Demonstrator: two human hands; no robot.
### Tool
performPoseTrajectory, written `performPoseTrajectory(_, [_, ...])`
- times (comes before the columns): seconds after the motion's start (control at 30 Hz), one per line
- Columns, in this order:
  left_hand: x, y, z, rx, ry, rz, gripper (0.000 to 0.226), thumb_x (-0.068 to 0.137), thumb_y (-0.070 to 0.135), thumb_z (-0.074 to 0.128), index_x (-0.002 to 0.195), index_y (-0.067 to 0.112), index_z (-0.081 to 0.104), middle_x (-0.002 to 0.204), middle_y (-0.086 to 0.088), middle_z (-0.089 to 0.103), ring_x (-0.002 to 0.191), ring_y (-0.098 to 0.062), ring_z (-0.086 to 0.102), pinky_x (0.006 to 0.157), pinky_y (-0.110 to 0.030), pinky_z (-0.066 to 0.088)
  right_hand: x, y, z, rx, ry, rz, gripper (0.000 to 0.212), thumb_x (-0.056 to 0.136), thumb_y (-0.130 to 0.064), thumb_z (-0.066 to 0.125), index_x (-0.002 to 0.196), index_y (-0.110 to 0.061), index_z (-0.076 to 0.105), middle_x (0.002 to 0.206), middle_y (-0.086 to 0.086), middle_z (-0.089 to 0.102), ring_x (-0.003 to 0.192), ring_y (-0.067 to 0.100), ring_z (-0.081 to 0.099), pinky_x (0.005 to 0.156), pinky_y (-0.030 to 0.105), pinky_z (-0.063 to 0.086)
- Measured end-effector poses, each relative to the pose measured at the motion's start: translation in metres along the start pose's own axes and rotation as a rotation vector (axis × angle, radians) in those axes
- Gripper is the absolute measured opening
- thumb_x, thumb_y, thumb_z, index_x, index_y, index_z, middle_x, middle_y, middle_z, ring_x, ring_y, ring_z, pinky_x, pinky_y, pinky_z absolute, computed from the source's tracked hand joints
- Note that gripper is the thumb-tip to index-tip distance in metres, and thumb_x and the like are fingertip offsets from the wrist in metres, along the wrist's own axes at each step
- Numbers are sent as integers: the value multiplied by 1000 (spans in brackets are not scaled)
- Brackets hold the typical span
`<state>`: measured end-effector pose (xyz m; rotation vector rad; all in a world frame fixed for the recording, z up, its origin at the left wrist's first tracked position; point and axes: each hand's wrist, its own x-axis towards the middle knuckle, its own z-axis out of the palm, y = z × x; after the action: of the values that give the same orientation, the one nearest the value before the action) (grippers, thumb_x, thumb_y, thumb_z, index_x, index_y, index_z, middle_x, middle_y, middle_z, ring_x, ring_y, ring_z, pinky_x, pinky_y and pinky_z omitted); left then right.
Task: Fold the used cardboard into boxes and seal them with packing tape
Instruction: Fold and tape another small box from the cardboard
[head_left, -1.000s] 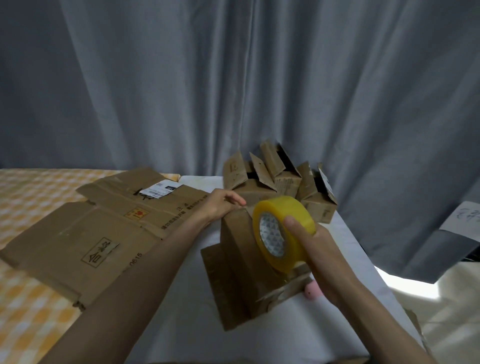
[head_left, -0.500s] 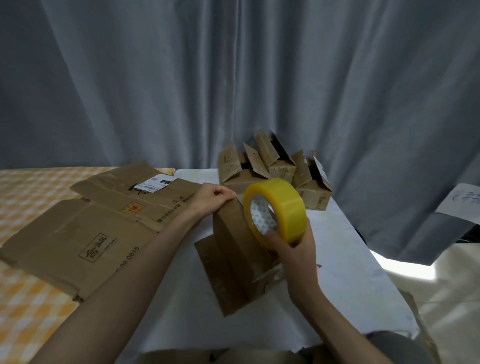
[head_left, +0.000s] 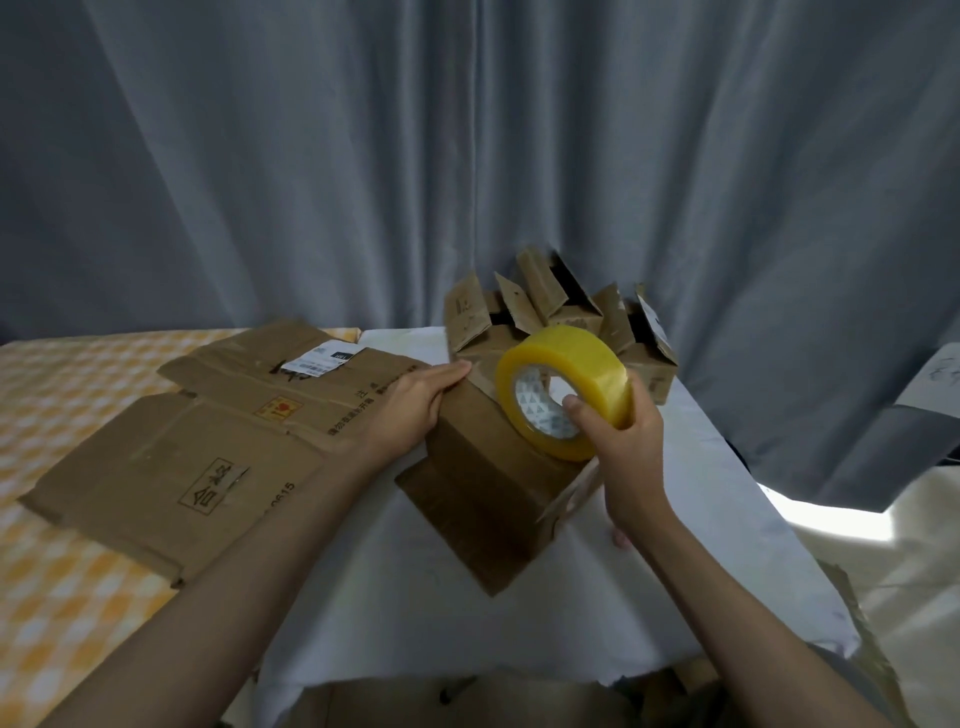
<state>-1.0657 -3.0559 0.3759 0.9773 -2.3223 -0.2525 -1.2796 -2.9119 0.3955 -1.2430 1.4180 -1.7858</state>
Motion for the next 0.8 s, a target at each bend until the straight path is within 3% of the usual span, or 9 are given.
performPoseTrajectory(0.1, [2, -3, 2, 157, -78, 58, 58, 95, -4, 54, 147, 21, 47, 153, 1, 45, 136, -22, 47, 114, -43, 39, 4, -7, -3, -48, -50, -4, 33, 80, -35, 80, 105, -44, 60, 98, -25, 68, 92, -3, 66, 66, 12, 53])
performPoseTrajectory(0.2, [4, -3, 0, 340, -156, 169, 72, 89, -5, 59, 152, 26, 40, 157, 6, 39, 137, -17, 38, 108, -38, 42, 7, -12, -3, -107, -66, 6, 33, 79, -37, 81, 101, -49, 59, 96, -30, 67, 91, -8, 65, 63, 11, 53])
performPoseTrajectory(0.33, [3, 2, -4, 357, -216, 211, 73, 92, -3, 57, 154, 29, 35, 159, 5, 36, 139, -15, 36, 113, -34, 36, 8, -17, -3, -162, -101, -25, 32, 80, -37, 81, 99, -46, 57, 96, -21, 67, 89, -8, 64, 64, 12, 53])
performPoseTrajectory(0.43, [0, 9, -4, 373, -292, 199, 62, 101, 11, 43, 157, 28, 24, 164, 2, 25, 146, -17, 29, 120, -37, 26, 8, -20, -5, -184, -117, -24, 31, 80, -36, 81, 100, -43, 58, 98, -18, 67, 90, -6, 65, 64, 12, 54])
performPoseTrajectory(0.5, [-1, 16, -4, 399, -361, 193, 60, 103, 17, 37, 159, 26, 18, 166, 1, 18, 151, -21, 21, 123, -40, 21, 10, -24, -7, -200, -128, -10, 34, 81, -37, 81, 105, -40, 58, 103, -13, 68, 93, 2, 67, 69, 19, 58])
performPoseTrajectory(0.63, [2, 23, -6, 397, -521, 91, 74, 98, 14, 43, 160, 26, 5, 168, 5, 3, 154, -25, 5, 124, -46, 16, 8, -37, -8, -300, -122, -3, 40, 78, -41, 81, 111, -29, 61, 102, -6, 69, 94, 11, 68, 76, 31, 60])
performPoseTrajectory(0.8, [2, 23, -8, 343, -585, 4, 77, 99, 15, 42, 159, 33, -4, 166, 13, -6, 154, -21, -1, 118, -55, 17, -9, -61, -39, -538, 2, 40, 44, 64, -55, 82, 91, -21, 71, 80, 0, 70, 78, 18, 66, 68, 42, 57])
